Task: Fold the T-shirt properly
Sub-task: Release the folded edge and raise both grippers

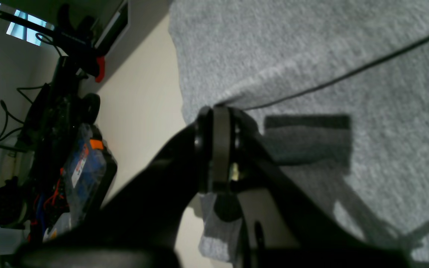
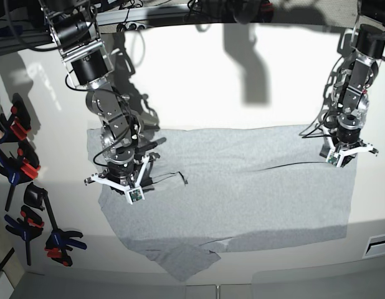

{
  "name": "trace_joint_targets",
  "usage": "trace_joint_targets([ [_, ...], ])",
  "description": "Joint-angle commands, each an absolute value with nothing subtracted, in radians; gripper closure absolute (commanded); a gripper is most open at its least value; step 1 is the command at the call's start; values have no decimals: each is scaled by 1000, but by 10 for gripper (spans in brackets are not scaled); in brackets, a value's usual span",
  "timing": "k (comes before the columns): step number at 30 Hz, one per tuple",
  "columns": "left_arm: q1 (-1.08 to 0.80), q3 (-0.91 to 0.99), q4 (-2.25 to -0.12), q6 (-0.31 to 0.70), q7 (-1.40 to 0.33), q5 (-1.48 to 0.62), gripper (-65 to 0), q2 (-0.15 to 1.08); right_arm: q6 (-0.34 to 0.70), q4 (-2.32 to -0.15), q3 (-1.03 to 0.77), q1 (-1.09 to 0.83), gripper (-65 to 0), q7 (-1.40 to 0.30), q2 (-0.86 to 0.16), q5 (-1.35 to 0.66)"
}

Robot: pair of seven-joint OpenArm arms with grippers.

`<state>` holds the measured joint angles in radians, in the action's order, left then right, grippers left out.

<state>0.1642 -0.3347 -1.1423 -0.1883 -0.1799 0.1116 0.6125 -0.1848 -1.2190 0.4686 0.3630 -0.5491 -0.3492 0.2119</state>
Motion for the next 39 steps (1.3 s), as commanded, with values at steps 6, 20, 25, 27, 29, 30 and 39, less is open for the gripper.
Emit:
trace_joint_targets([
  [6,188,-326,-1154,-210,-159,121,0,632,-210,-1235,458,394,-188,-448,-357,231],
  [20,189,-326,-1152,-210,-128,121,-176,632,-210,-1235,458,396,-310,-472,-357,231],
  [25,206,-326,-1114,-210,-94,121,-203,628,-210,-1235,458,396,-310,-491,-357,231],
  [27,230,-326,-1072,-210,-86,121,-203,627,-210,-1235,458,396,-310,-505,-357,231],
  [29,258,-326,-1022,-210,-72,121,-203,626,-210,-1235,458,396,-310,-509,-357,231],
  [30,271,-326,-1002,-210,-70,120,-203,626,-210,-1235,458,396,-310,-509,-357,231],
  [39,334,-326,-942,-209,-36,69,-203,626,-210,-1235,458,396,-310,-511,-357,230],
])
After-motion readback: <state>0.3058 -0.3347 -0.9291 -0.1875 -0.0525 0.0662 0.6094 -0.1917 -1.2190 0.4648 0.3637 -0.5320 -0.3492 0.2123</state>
